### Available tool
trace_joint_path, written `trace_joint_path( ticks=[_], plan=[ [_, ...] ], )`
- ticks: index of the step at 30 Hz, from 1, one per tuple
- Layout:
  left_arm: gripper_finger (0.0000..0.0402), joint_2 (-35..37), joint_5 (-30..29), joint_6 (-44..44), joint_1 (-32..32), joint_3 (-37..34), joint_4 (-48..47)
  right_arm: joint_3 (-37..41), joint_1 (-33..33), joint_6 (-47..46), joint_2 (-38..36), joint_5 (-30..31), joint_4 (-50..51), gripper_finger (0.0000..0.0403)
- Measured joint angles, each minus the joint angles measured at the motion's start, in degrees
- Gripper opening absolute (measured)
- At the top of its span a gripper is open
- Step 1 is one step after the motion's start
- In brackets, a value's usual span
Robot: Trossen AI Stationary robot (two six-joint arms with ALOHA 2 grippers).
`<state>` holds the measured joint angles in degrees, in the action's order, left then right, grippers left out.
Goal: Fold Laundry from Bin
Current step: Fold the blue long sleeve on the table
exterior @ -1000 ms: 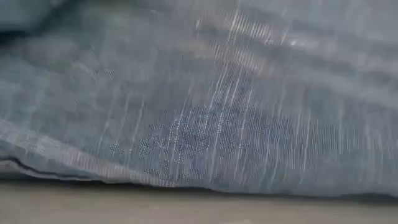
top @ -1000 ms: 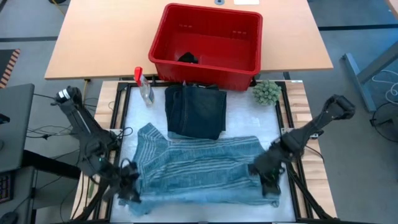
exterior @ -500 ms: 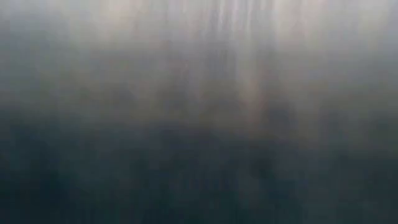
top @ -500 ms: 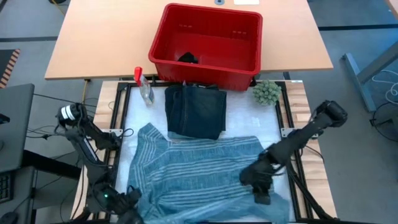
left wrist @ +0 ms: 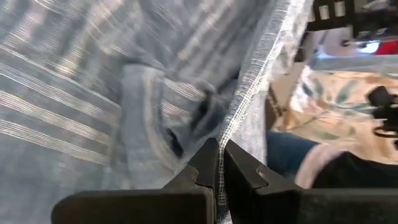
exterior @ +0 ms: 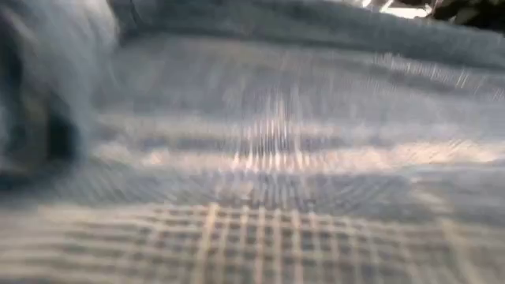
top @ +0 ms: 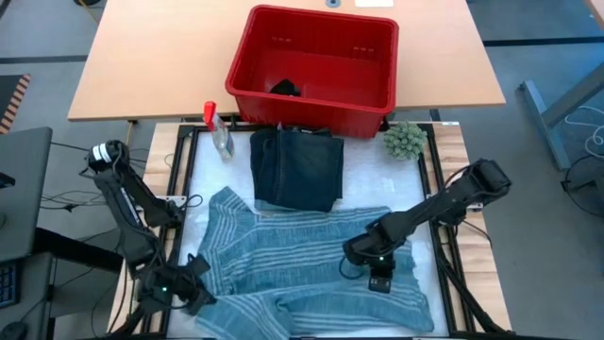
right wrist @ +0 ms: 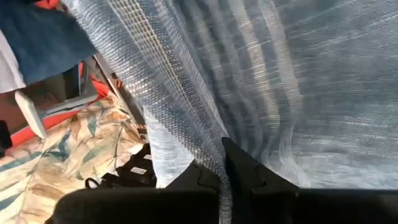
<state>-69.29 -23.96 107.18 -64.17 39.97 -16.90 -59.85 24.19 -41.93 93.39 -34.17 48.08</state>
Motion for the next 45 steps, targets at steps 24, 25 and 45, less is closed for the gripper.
trace_joint_path(
  ticks=[24, 25, 45],
  plan=[
    [0.0078, -0.4, 12.5, -13.9, 12.5, 0.0, -13.6, -0.5, -6.1, 7.9, -0.2, 4.0, 15.2, 0.0205],
    [0.0089, -0.4, 13.2, -14.7, 12.8, 0.0, -14.2, -1.0, -6.6, 9.9, -0.3, 4.0, 18.1, 0.0223],
    [0.0168, 20.7, 3.0, -27.9, 27.5, -5.6, -35.0, 2.5, -33.0, 33.7, -9.2, 25.4, 7.8, 0.0282]
  ],
)
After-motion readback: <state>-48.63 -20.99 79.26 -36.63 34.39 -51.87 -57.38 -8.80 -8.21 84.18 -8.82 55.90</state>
